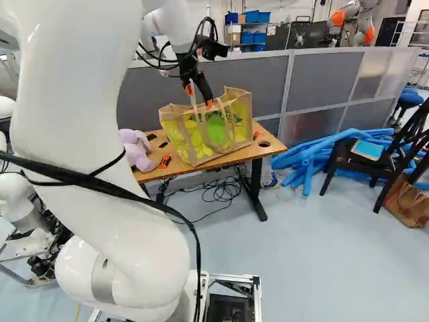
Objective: Pick up the bag on the ground and place it on the table
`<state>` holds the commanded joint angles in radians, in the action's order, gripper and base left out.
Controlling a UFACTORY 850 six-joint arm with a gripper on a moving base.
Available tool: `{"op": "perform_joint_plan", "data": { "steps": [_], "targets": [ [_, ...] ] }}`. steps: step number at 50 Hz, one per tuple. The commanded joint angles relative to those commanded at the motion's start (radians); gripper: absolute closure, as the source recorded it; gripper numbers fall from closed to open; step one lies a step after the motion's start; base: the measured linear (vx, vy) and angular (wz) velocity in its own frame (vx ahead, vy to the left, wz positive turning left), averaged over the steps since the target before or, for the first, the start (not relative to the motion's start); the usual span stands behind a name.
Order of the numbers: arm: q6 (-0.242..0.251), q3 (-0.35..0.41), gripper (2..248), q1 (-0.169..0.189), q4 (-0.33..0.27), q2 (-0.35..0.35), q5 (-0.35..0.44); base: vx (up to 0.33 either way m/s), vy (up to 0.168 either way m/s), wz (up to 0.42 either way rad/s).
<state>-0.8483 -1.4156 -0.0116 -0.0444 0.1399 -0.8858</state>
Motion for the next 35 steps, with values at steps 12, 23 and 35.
{"op": "perform_joint_plan", "data": {
  "steps": [12,23,35],
  "targets": [
    [0.000,0.000,3,0.000,0.000,0.000,0.000,-0.220,-0.001,0.021],
    [0.000,0.000,3,0.000,0.000,0.000,0.000,-0.202,0.000,0.019],
    [0.000,0.000,3,0.000,0.000,0.000,0.000,-0.079,0.002,0.009]
  ]
}}
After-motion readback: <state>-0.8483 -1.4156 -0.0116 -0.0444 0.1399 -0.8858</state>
